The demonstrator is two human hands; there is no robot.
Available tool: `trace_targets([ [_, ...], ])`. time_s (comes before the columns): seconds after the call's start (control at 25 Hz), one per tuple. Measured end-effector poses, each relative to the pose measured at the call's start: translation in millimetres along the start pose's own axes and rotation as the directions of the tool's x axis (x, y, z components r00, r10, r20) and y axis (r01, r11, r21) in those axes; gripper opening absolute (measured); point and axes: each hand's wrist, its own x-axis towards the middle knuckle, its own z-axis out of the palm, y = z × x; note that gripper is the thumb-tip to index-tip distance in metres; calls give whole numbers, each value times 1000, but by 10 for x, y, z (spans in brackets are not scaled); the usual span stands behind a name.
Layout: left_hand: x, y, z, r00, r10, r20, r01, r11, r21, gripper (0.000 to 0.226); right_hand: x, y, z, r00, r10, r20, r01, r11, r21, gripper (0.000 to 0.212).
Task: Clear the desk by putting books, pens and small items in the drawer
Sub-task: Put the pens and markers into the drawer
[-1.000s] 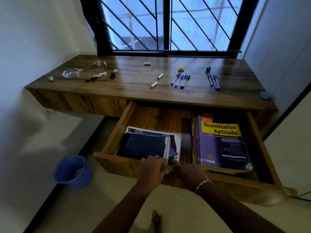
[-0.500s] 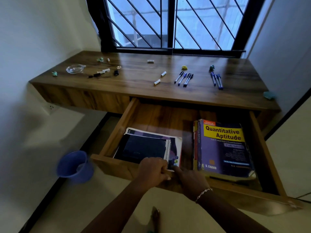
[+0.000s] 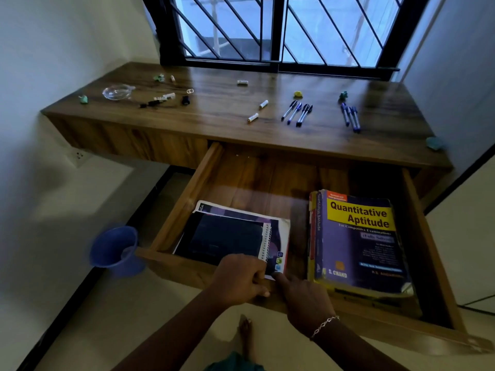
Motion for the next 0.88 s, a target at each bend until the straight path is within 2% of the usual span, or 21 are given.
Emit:
trace_targets([
  [0.32, -28, -18, 2, 1000, 27, 14, -27, 999, 16, 25, -19, -44, -18, 1000, 10, 18, -11, 1000, 20, 52],
  [0.48, 22, -36, -47, 996, 43, 83, -44, 999, 9, 28, -9, -62, -80, 999, 5, 50, -7, 999, 34, 63],
  [0.6, 134, -28, -104, 991, 73, 112, -69, 997, -36, 34, 27, -1, -177, 994, -17, 105, 3, 990, 138, 72],
  [0.76, 448, -69, -256, 994, 107, 31, -105, 992, -66, 27, 233, 140, -333, 986, -61, 157, 15, 961, 278, 78],
  [0.88, 800, -186, -463, 992, 115, -46, -119, 990, -77, 27, 551, 304, -474, 993, 30, 115, -63, 954, 292, 84],
])
